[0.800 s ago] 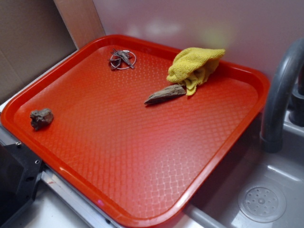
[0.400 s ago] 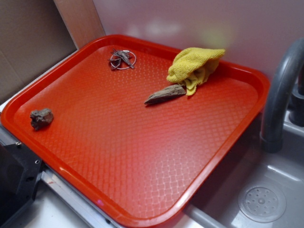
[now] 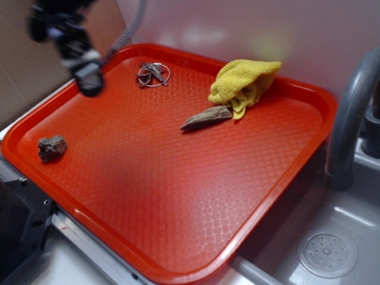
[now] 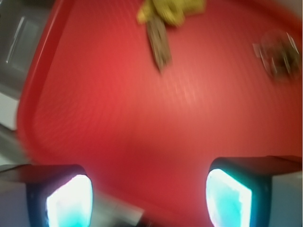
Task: Grab the wood chip.
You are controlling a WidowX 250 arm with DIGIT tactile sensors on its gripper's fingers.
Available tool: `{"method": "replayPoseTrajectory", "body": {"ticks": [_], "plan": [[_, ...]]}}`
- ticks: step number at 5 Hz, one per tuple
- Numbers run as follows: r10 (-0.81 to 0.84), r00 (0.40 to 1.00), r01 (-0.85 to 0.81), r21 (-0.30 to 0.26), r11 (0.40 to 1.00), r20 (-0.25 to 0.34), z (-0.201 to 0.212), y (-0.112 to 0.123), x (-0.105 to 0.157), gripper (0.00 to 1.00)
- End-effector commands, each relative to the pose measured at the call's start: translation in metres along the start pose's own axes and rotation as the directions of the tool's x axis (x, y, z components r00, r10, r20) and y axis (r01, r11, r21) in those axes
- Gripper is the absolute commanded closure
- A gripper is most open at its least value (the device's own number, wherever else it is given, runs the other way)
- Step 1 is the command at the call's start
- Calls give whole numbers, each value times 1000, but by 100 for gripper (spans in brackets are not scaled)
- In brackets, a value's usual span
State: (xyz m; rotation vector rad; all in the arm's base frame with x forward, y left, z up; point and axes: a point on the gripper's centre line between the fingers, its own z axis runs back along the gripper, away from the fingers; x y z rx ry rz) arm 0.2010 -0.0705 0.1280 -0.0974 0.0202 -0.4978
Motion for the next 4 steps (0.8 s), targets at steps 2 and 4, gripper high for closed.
{"method": "replayPoseTrajectory", "body": {"ticks": [2, 4], "plan": [[147, 930, -179, 65, 982, 338, -59, 17, 36, 0], [66, 962, -79, 40, 996, 263, -80, 23, 57, 0]]}}
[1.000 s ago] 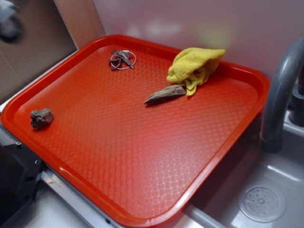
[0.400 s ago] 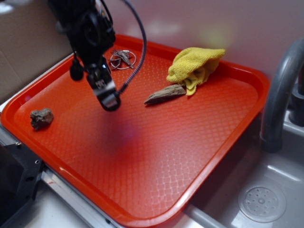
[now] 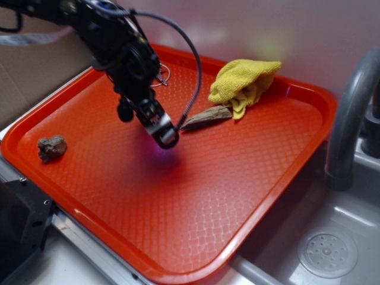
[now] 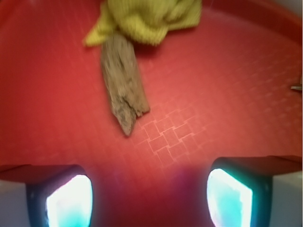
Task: Grab the wood chip.
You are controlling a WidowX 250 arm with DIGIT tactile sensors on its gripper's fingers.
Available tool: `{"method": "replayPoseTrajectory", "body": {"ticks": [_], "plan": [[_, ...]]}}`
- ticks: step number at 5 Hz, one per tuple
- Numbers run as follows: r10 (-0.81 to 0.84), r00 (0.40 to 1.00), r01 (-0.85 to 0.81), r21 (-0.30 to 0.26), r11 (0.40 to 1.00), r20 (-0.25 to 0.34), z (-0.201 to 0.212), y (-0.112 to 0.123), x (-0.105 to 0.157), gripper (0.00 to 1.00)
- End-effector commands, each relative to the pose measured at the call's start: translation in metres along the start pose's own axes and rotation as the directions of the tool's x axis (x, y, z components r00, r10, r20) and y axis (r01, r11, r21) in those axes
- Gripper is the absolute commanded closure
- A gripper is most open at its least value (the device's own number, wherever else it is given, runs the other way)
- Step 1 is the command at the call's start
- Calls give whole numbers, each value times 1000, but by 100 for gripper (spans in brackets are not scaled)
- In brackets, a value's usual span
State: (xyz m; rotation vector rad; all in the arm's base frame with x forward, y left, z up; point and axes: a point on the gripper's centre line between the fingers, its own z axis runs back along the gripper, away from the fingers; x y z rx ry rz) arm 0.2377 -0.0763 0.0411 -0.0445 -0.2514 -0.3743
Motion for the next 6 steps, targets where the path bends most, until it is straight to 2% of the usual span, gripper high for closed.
{"method": "replayPoseTrajectory", "body": {"ticks": [1, 4, 5, 6], "plan": [[-63, 995, 58, -61, 996, -74, 5, 0, 27, 0], [-63, 995, 58, -61, 996, -74, 5, 0, 27, 0], [-84, 994, 81, -43, 996, -69, -12, -8, 34, 0], [-102, 989, 102, -9, 995, -102, -33, -17, 40, 0]]}}
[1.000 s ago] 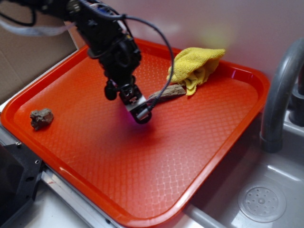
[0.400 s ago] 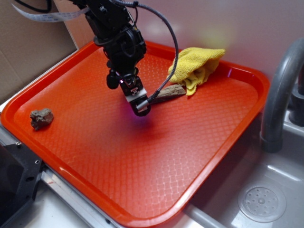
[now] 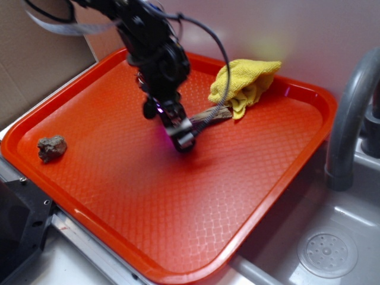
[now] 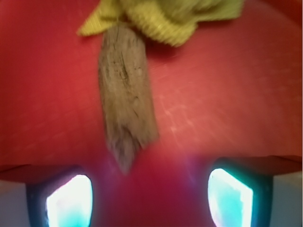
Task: Grab the wood chip.
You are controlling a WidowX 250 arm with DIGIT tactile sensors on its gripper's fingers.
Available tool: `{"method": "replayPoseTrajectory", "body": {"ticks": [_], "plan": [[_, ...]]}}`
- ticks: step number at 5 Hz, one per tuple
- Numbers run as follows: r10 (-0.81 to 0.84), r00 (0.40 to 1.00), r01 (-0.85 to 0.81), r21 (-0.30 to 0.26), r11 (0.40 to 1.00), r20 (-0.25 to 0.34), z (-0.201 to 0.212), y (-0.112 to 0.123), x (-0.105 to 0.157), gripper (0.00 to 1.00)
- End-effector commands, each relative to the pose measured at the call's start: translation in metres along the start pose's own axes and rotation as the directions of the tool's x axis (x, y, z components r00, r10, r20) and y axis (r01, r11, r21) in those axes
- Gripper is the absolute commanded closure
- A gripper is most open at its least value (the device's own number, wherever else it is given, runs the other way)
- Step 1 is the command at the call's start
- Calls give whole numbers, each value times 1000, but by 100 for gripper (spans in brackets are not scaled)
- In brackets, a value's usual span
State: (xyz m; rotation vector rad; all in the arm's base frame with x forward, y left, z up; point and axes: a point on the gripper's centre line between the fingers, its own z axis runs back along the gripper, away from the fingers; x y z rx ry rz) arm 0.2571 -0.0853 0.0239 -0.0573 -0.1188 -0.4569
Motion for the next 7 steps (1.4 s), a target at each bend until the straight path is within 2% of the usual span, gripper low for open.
{"method": "replayPoseTrajectory", "body": {"ticks": [1, 3, 4, 5, 6, 7], "plan": [[-18, 1000, 18, 45, 999, -6, -20, -15, 32, 100], [-23, 1000, 24, 33, 999, -13, -11, -15, 27, 100], [-15, 1000, 15, 8, 1000, -19, 1, -10, 22, 100], [9, 997, -9, -7, 1000, -76, 19, -5, 14, 100], [75, 991, -79, -29, 996, -107, 58, 4, -9, 100], [198, 979, -200, -44, 979, -48, 103, 16, -32, 100]]}}
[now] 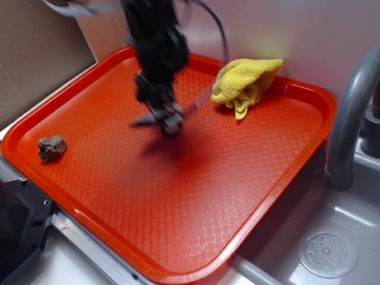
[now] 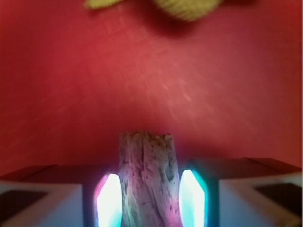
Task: Grab the wood chip.
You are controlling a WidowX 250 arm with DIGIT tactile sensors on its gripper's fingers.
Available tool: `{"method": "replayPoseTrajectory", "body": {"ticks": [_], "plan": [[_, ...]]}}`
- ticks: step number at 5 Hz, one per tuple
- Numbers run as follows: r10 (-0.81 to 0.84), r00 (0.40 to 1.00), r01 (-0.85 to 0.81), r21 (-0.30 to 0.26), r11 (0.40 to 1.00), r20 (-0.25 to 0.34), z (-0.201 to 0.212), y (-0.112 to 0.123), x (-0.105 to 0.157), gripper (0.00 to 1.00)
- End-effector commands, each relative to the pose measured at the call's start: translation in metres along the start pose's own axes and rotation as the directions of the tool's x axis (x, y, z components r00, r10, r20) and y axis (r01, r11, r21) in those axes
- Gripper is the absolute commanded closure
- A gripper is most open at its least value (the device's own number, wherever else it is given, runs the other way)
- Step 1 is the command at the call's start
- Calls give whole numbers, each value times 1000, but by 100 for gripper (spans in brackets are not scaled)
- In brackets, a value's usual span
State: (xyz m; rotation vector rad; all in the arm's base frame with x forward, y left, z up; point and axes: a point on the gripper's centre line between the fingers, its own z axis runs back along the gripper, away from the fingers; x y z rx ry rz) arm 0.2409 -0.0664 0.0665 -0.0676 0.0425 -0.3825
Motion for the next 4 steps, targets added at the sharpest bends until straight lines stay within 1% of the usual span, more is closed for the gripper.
{"method": "replayPoseTrajectory", "body": {"ticks": [1, 2, 3, 4], "plan": [[222, 961, -210, -84, 974, 163, 88, 24, -40, 100], [274, 938, -261, -89, 961, 212, 103, 30, -46, 100], [285, 931, -276, -69, 959, 228, 101, 31, -44, 100], [279, 934, -273, -57, 960, 224, 99, 31, -41, 100]]}}
